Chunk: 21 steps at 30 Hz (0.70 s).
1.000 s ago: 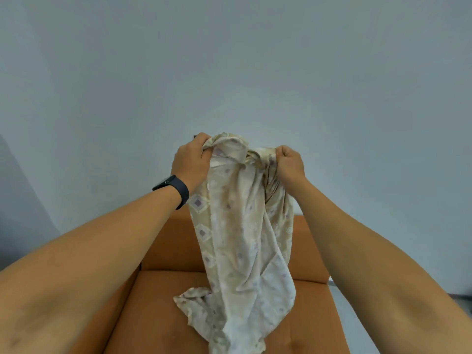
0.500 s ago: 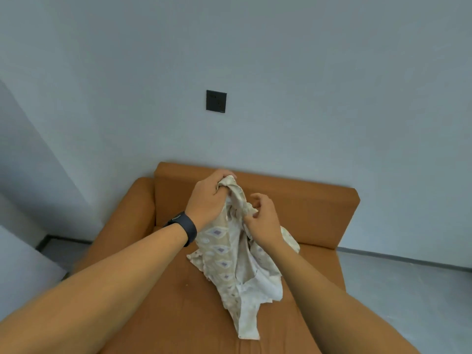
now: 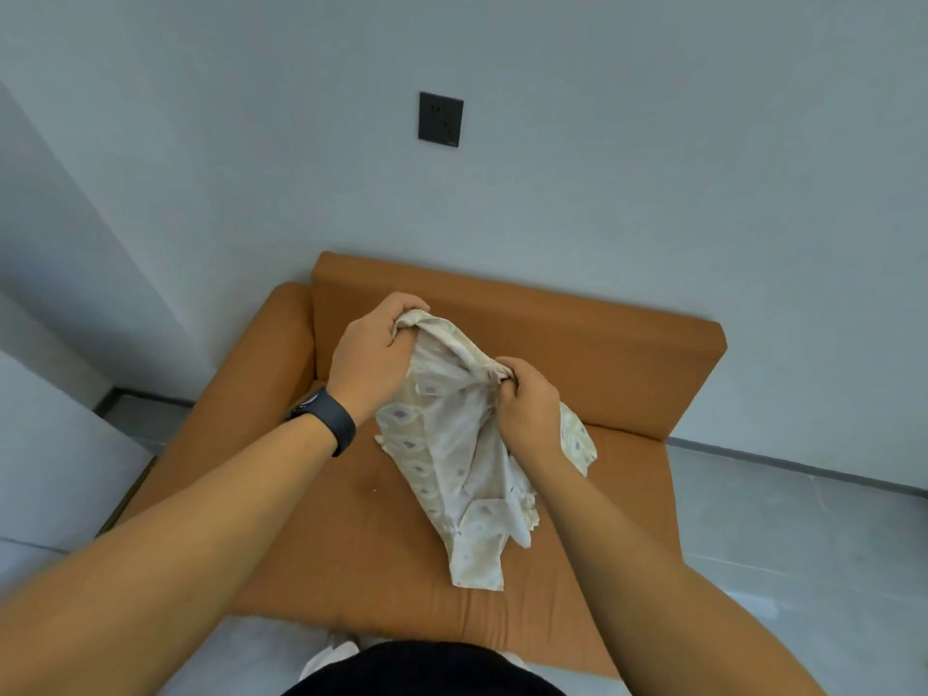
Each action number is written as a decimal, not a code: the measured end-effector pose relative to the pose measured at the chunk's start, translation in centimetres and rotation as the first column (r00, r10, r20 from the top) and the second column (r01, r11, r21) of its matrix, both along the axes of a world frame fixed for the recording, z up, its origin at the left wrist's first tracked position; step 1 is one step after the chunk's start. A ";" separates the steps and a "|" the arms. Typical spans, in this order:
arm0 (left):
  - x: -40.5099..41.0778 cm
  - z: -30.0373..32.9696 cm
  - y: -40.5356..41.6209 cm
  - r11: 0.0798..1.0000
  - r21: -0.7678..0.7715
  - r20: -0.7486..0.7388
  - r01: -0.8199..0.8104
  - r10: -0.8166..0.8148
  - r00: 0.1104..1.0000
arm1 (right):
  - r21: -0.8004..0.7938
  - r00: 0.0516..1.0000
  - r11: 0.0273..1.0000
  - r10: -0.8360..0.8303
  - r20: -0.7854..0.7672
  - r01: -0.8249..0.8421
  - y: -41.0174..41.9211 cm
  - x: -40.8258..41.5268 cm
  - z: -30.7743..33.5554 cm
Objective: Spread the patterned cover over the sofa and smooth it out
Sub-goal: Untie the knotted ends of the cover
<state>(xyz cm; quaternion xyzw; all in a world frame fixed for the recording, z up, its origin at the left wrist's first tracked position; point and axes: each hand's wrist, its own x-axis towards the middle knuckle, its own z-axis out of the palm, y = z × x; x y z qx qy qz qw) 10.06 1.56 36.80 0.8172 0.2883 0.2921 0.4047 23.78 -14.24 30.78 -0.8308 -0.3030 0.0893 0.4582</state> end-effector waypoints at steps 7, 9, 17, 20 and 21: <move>0.9 -1.1 -3.1 0.927 0.308 -0.295 0.212 -0.119 0.948 | 0.013 1.000 1.000 0.011 0.020 -0.011 -1.4 0.5 1.0; 1.6 -1.0 -4.6 0.871 0.382 -0.289 0.310 -0.206 0.935 | 0.023 1.000 1.000 -0.002 -0.002 0.002 -1.4 0.6 1.5; 2.2 -1.9 -5.7 0.911 0.286 -0.198 0.297 -0.247 0.949 | 0.023 0.979 0.998 0.067 -0.194 -0.063 -2.5 0.8 1.5; 2.2 -1.7 -5.1 0.900 0.290 -0.186 0.327 -0.282 0.941 | 0.074 0.950 0.995 0.089 -0.299 -0.069 -3.0 1.4 1.5; 2.2 -1.7 -4.9 0.902 0.291 -0.160 0.318 -0.282 0.946 | 0.083 0.940 0.994 0.098 -0.328 -0.075 -3.1 1.6 1.8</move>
